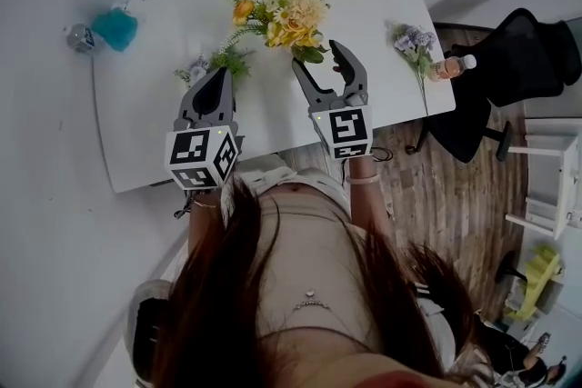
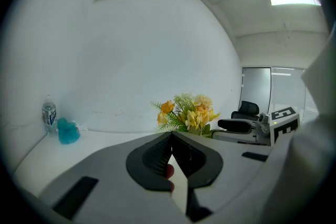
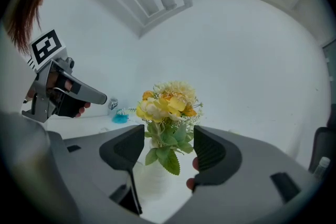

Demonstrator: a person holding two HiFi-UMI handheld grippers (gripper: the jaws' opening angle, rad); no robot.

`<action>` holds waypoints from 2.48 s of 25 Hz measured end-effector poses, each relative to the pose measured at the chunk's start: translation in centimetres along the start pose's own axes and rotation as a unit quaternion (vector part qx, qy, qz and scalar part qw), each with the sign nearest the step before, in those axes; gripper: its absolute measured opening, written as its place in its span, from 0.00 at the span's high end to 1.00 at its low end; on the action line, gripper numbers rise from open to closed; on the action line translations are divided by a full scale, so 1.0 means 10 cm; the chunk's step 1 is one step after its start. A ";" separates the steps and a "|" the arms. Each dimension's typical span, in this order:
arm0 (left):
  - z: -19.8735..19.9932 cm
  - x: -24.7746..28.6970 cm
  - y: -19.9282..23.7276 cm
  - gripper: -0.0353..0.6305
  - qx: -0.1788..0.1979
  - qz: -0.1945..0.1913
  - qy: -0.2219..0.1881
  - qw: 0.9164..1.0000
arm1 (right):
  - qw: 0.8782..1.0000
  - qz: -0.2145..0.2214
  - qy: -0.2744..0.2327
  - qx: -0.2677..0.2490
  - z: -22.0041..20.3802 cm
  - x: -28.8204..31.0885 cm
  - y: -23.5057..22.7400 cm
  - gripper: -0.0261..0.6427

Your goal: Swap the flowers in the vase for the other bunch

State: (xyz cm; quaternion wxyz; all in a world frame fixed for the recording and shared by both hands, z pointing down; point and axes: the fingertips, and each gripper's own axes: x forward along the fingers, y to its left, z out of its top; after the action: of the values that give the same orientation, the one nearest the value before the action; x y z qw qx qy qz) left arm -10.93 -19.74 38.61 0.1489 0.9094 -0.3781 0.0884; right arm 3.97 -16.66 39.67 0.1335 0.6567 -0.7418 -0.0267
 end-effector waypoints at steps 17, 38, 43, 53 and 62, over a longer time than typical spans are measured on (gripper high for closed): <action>-0.12 -0.49 -0.72 0.94 0.013 0.037 -0.002 0.999 | 0.999 0.031 -0.011 0.021 0.04 -0.83 -0.08 0.56; -0.26 -1.02 -1.61 0.94 0.040 0.051 -0.017 0.998 | 0.998 0.034 -0.053 0.017 0.19 -1.83 -0.15 0.83; -0.35 -1.17 -1.81 0.94 0.041 0.054 -0.017 0.998 | 0.997 0.038 -0.060 0.023 0.21 -2.06 -0.11 0.86; -0.45 -1.57 -2.10 0.94 0.043 0.061 -0.029 0.997 | 0.996 0.024 -0.076 0.041 0.22 -2.50 -0.06 0.90; -0.53 -1.85 -2.21 0.94 0.043 0.065 -0.038 0.996 | 0.996 0.028 -0.078 0.038 0.23 -2.79 0.08 0.91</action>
State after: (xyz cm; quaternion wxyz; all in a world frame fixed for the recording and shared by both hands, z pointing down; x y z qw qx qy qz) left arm -8.34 9.11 34.02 0.0891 0.8912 -0.4377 0.0791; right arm 5.48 10.47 33.07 0.0509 0.6364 -0.7683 -0.0457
